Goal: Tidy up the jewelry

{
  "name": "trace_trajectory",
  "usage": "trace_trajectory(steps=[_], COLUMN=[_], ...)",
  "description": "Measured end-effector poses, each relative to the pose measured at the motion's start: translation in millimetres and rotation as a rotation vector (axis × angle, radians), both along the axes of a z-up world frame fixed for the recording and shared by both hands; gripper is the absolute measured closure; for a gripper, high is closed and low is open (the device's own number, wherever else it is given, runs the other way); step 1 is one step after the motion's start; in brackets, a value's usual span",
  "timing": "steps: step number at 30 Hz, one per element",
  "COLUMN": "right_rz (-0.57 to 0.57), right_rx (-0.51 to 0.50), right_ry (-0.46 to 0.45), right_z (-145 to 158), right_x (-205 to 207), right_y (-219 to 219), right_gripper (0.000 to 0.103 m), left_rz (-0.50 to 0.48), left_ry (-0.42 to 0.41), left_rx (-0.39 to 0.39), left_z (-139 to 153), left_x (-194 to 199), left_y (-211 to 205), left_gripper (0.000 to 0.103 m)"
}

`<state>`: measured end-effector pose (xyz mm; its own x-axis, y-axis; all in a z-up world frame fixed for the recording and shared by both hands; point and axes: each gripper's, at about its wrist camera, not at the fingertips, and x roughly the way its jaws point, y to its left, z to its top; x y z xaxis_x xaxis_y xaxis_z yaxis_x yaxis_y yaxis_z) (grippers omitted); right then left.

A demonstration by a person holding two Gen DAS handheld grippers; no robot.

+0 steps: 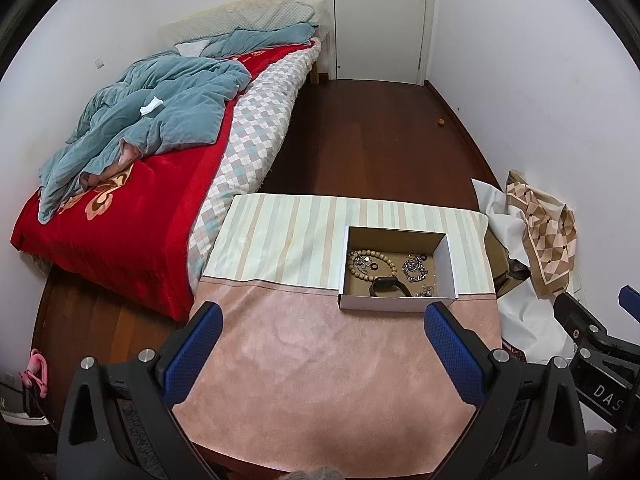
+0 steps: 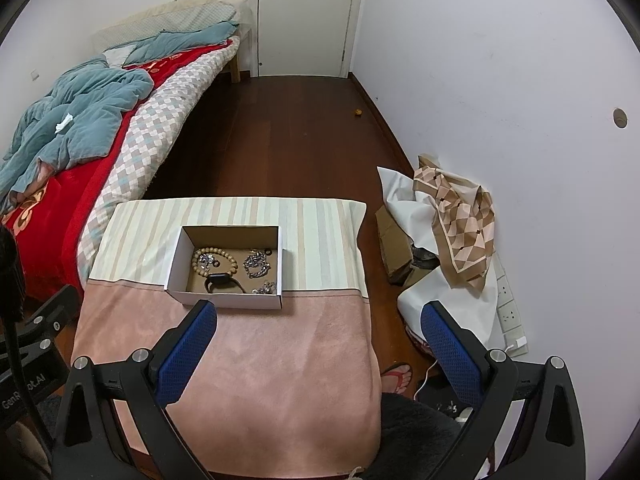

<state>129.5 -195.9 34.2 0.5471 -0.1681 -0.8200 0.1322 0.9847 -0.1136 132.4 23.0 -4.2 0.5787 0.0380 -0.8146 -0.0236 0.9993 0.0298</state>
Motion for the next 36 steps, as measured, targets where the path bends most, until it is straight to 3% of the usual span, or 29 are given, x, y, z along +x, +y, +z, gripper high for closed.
trace_trajectory(steps=[36], right_rz=[0.018], right_rx=[0.016], right_ry=[0.003], right_z=[-0.2], right_x=[-4.0], right_y=[5.5], right_gripper=[0.0], left_rz=[0.002], left_ry=[-0.016], left_rx=[0.012], left_z=[5.5], left_x=[-6.7], left_y=[3.9], left_gripper=[0.0])
